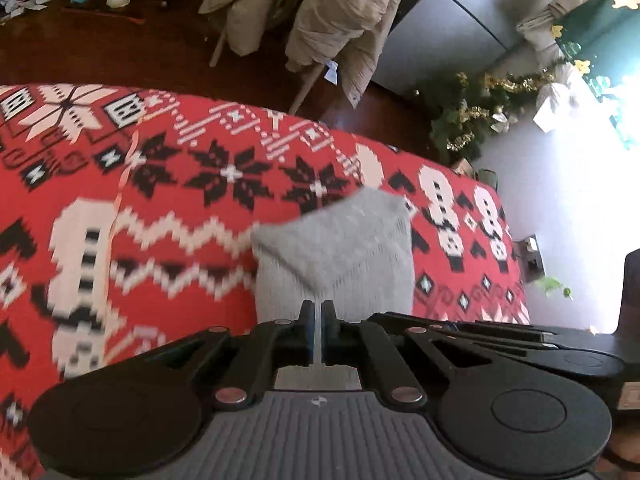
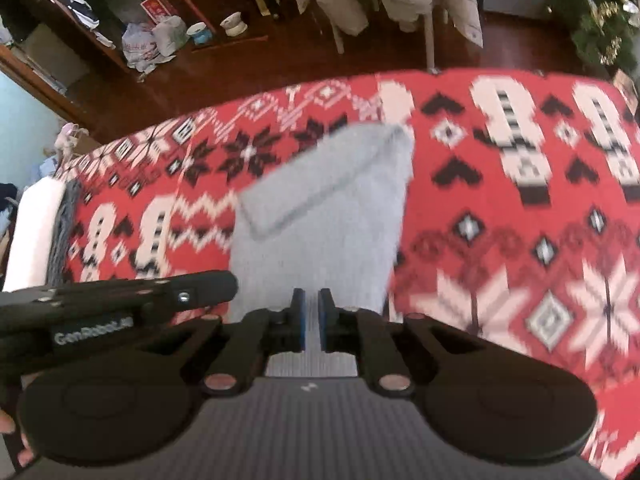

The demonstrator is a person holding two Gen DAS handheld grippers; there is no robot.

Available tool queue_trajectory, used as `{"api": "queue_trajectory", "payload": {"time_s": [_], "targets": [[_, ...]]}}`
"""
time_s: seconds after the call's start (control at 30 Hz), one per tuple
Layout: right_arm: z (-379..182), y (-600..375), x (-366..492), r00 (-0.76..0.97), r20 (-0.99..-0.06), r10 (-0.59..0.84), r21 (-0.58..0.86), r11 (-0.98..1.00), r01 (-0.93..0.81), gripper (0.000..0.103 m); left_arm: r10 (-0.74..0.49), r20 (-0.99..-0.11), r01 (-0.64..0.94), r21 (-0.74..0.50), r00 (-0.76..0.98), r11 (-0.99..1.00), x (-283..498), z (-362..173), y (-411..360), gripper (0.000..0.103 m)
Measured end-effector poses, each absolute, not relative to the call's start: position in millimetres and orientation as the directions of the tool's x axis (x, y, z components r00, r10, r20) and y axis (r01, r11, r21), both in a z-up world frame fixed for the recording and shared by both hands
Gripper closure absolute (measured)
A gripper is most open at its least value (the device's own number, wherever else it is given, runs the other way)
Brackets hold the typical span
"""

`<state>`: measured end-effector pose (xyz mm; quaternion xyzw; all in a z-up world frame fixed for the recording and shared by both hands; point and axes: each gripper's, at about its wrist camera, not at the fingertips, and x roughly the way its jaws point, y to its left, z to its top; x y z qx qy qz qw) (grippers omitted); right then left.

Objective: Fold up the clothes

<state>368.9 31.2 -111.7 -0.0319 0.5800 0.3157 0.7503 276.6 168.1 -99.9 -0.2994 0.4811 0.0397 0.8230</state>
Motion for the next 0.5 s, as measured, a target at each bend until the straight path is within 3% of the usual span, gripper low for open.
{"api": "queue_trajectory", "payload": {"time_s": [0.4, 0.43, 0.5], "targets": [[-121, 11, 352, 0.094, -0.915, 0.391, 0.292, 0.807, -0.513, 0.093, -0.248, -0.845, -0.414, -0.462, 0.474, 0.784, 247, -109, 178, 0.097], [-117, 6, 351, 0.100, -0.913, 0.396, 0.297, 0.811, -0.504, 0.092, -0.248, -0.842, -0.427, -0.471, 0.480, 0.772, 244, -107, 182, 0.095], [-109, 0, 355, 0.120, -0.904, 0.411, 0.309, 0.820, -0.482, 0.090, -0.232, -0.834, -0.459, -0.483, 0.501, 0.746, 246, -105, 191, 0.079]]}}
